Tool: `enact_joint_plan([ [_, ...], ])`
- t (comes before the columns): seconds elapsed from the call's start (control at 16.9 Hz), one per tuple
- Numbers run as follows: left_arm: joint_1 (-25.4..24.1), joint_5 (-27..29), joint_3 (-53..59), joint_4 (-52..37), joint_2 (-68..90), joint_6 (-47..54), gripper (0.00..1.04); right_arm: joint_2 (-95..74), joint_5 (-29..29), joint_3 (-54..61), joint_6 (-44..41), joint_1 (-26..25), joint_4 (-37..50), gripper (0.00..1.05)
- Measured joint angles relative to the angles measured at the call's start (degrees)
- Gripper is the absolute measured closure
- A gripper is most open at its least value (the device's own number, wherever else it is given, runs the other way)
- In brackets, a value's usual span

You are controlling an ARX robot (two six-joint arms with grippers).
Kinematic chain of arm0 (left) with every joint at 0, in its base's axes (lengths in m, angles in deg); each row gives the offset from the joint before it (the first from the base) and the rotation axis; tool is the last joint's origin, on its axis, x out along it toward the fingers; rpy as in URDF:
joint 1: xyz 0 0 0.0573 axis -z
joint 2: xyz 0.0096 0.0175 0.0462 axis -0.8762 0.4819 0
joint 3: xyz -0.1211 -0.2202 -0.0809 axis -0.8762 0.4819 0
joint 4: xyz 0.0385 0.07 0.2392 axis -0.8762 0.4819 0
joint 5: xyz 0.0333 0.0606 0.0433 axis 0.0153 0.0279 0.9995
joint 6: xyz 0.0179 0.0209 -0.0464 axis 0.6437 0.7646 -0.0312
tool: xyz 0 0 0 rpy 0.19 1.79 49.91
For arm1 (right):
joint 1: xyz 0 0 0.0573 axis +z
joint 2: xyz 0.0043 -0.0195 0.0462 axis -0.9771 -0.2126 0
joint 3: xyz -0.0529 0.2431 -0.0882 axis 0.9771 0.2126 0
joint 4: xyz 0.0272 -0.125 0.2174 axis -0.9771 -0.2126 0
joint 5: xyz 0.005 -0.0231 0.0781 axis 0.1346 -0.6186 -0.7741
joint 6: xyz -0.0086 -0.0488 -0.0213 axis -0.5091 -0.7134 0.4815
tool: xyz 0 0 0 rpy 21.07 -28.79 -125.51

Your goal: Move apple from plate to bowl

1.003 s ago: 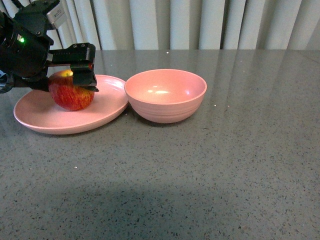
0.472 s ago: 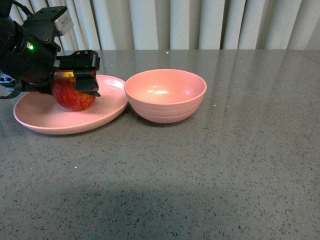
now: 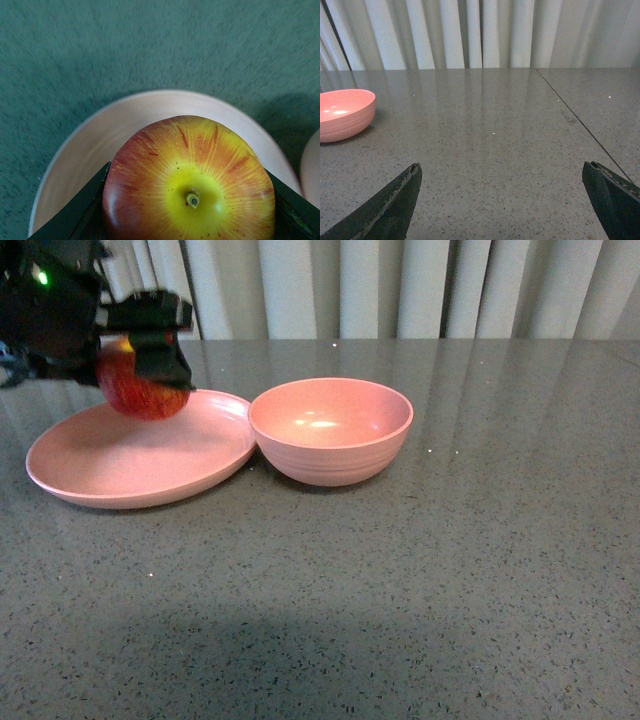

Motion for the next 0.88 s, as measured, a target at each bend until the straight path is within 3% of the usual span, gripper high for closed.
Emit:
enact_joint_plan([
  [0.24, 2.7, -1.7, -6.7, 1.2, -6.4, 2.4, 0.35, 0.0, 0.0, 0.0, 0.0, 0.0, 0.0, 0.07],
  [0.65, 17.2, -1.6, -9.8, 2.5, -1.7, 5.4, 0.35, 0.0, 0.0, 0.0, 0.0, 0.0, 0.0, 0.07],
  [0.88, 18.5, -1.0, -7.5, 1.6, 0.5, 5.4, 0.35, 0.0, 0.0, 0.0, 0.0, 0.0, 0.0, 0.07],
])
